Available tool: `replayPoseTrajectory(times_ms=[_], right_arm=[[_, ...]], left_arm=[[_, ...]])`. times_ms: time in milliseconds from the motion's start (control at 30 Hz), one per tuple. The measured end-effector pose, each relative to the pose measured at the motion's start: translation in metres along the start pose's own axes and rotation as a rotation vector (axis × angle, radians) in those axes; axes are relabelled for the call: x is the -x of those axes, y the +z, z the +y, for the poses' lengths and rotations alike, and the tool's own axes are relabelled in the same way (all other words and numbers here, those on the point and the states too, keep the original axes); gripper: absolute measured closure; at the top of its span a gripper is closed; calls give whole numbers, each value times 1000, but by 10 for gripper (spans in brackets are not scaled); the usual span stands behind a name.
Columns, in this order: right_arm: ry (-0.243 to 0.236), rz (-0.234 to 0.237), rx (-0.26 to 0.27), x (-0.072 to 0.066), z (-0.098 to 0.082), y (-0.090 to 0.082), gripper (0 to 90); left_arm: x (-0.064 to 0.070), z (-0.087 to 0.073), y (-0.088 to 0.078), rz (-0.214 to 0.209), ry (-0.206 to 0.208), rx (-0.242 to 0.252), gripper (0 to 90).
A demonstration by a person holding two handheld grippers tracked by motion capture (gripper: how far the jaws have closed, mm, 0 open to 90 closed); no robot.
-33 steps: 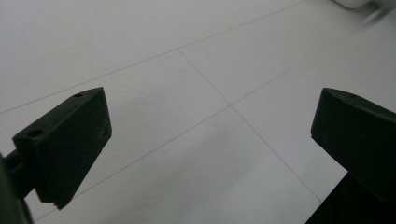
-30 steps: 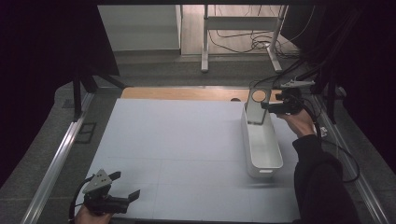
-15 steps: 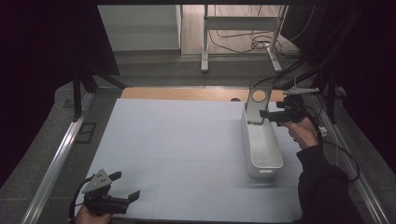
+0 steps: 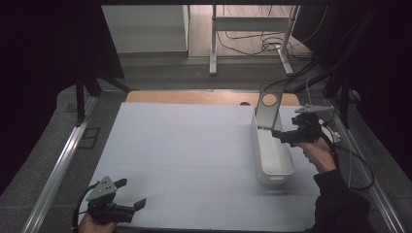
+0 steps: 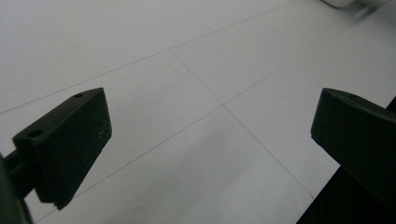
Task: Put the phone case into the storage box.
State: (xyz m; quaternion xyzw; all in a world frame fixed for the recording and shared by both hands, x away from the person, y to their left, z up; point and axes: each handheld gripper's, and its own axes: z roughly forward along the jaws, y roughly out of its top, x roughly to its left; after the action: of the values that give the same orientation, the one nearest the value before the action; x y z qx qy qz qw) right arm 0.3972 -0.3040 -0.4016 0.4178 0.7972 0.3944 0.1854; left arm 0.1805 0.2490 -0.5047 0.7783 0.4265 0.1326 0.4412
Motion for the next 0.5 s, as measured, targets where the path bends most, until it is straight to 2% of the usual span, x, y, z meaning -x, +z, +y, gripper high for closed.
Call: replayPoseTrajectory(times_ms=[233, 500], right_arm=[[-3, -1, -17, -13, -11, -9, 0], [7, 5, -8, -27, -28, -18, 0]], left_arm=[[0, 0, 0, 0, 0, 2, 0], [0, 0, 0, -2, -4, 1, 0]])
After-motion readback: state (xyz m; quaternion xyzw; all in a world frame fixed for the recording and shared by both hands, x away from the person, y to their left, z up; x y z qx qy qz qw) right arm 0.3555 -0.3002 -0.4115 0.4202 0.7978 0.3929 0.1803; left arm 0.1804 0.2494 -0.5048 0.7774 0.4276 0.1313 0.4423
